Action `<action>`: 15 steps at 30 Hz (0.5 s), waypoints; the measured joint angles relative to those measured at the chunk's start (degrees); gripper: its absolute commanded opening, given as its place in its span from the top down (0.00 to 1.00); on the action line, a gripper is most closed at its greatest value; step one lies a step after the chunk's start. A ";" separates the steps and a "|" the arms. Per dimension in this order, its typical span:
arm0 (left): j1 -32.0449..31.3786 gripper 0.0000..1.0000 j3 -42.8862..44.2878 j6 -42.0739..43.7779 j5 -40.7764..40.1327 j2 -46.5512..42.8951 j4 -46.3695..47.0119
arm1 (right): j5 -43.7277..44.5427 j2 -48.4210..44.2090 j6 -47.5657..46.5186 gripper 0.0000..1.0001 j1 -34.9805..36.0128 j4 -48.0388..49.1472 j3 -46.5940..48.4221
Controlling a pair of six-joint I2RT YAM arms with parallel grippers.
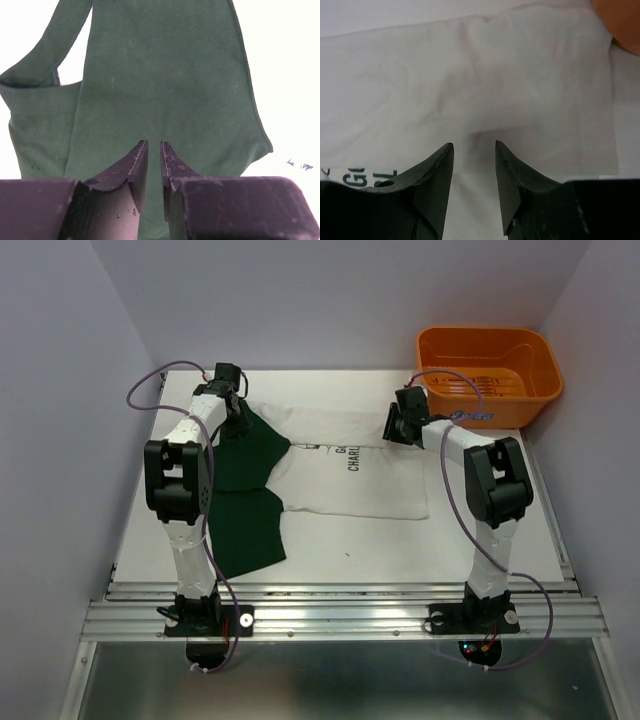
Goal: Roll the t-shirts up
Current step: Fold the T-shirt at the center of the board.
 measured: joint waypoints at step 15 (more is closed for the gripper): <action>3.26 0.74 2.25 0.04 0.28 8.41 0.76 | 4.15 -0.20 0.74 0.56 0.02 8.09 -7.82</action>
